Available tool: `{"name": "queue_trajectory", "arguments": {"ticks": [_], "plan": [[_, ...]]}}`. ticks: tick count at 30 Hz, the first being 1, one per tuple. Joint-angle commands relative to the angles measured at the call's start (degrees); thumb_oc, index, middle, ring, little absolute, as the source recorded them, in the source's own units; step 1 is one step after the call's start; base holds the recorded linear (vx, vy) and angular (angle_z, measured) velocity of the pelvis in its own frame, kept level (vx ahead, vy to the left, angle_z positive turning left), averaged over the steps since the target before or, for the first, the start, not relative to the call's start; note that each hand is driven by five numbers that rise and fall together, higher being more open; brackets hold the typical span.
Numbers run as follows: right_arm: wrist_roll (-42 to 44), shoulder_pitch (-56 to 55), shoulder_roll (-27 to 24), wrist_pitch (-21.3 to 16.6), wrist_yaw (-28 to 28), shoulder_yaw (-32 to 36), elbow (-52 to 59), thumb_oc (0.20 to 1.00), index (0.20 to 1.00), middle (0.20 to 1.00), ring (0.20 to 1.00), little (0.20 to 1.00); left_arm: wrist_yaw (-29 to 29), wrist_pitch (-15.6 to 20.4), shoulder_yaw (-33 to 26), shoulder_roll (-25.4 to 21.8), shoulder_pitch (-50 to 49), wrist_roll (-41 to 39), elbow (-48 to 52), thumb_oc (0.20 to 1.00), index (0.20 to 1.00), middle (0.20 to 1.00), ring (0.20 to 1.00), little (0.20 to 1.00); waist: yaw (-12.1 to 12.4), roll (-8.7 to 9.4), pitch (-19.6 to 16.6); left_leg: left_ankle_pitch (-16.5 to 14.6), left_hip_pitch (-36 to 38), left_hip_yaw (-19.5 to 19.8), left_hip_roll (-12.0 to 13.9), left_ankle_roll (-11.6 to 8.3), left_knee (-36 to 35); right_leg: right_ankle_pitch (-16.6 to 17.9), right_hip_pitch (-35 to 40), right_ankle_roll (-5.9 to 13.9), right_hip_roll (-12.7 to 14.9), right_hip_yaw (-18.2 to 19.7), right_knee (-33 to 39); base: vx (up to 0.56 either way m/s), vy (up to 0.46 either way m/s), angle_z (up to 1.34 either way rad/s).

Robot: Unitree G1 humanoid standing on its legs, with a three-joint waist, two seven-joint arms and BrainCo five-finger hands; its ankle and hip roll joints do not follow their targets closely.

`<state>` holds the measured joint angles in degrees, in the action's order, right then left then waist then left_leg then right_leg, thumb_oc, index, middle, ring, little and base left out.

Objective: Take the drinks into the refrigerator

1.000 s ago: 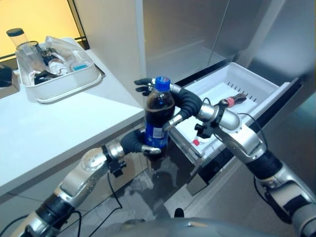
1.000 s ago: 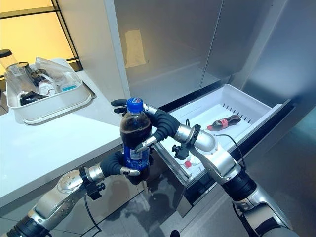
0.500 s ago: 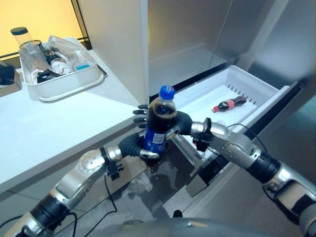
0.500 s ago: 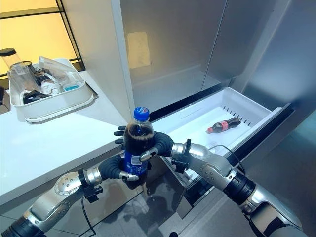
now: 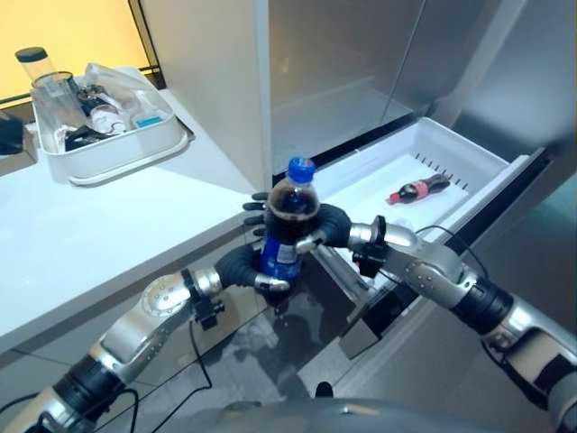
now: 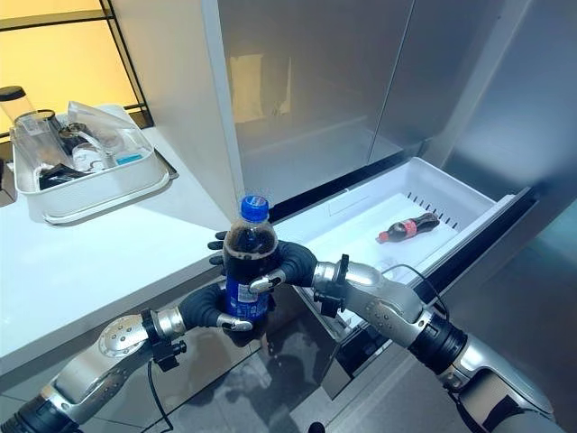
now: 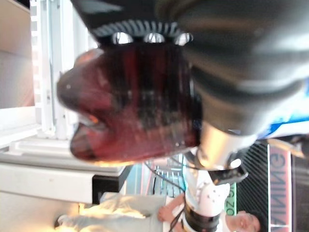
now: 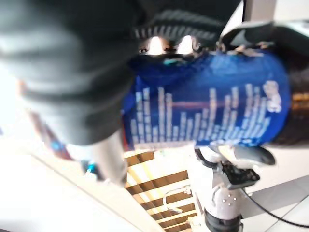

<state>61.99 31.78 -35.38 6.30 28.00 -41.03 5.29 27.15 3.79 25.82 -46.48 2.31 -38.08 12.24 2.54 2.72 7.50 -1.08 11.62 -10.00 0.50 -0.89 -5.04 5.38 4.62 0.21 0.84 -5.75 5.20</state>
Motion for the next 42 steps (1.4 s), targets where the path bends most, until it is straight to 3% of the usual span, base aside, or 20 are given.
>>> {"name": "queue_trajectory", "arguments": {"ticks": [1,16,18,19,20,29,42], "plan": [[1.5,3.7,4.6,-2.1,2.9,-2.5,5.4,0.200,0.200,0.200,0.200,0.200,-1.3,5.7,-0.6,2.3,9.9,-2.8,2.6,0.200,0.200,0.200,0.200,0.200,0.4,0.46,-0.2,-2.3,-0.9,4.3,0.8,-0.63,0.0,-1.3,0.7,6.10,3.4,-1.9,-3.6,0.00,0.000,0.00],[0.8,2.9,6.3,-2.1,2.9,-1.9,5.4,0.200,0.200,0.200,0.200,0.200,-1.5,5.4,-0.7,3.2,9.8,-2.5,2.3,0.200,0.200,0.200,0.200,0.200,0.5,0.41,-0.1,-2.0,-1.3,4.5,0.8,-0.60,0.0,-0.9,0.5,6.08,3.3,-1.8,-3.5,0.00,0.000,0.00],[0.8,2.9,6.3,-2.1,2.9,-1.9,5.5,0.200,0.200,0.200,0.200,0.200,-1.5,5.3,-0.6,3.2,9.8,-2.9,2.3,0.385,0.385,0.385,0.385,0.385,0.5,0.42,-0.1,-2.1,-1.3,4.4,0.9,-0.60,0.0,-0.9,0.5,6.08,3.3,-1.8,-3.5,0.00,0.000,0.00],[0.8,2.9,6.2,-2.1,2.8,-1.8,5.5,0.200,0.200,0.200,0.200,0.200,-1.7,5.2,-0.7,3.2,9.9,-2.9,2.2,0.940,0.940,0.940,0.940,0.940,0.5,0.41,0.0,-2.0,-1.3,4.5,0.9,-0.60,0.0,-0.9,0.5,6.07,3.3,-1.8,-3.5,0.00,0.000,0.00],[0.9,2.8,6.2,-2.1,2.7,-1.8,5.6,0.200,0.200,0.200,0.200,0.200,-1.9,5.1,-0.7,3.3,9.9,-3.1,2.1,1.000,1.000,1.000,1.000,1.000,0.5,0.43,0.0,-2.0,-1.3,4.5,0.9,-0.60,0.0,-0.9,0.5,6.06,3.3,-1.8,-3.5,0.00,0.000,0.00],[5.1,1.9,6.8,-3.6,0.2,0.9,3.7,0.200,0.200,0.200,0.200,0.200,-2.4,4.0,-0.6,4.1,9.3,-6.2,1.3,1.000,1.000,1.000,1.000,1.000,0.5,0.40,-0.1,-2.1,-1.3,4.5,0.8,-0.61,0.0,-0.9,0.7,6.08,3.4,-2.0,-3.3,0.00,0.000,0.00],[8.1,-1.9,3.1,-8.4,-4.5,12.4,-1.2,0.200,0.200,0.200,0.200,0.200,-1.4,2.2,-1.5,1.9,5.0,-10.2,1.6,1.000,1.000,1.000,1.000,1.000,0.3,0.70,-0.5,-2.3,-1.0,4.4,0.8,-0.66,0.0,-1.1,0.8,6.31,3.3,-2.2,-3.4,0.00,0.000,0.01]]}}
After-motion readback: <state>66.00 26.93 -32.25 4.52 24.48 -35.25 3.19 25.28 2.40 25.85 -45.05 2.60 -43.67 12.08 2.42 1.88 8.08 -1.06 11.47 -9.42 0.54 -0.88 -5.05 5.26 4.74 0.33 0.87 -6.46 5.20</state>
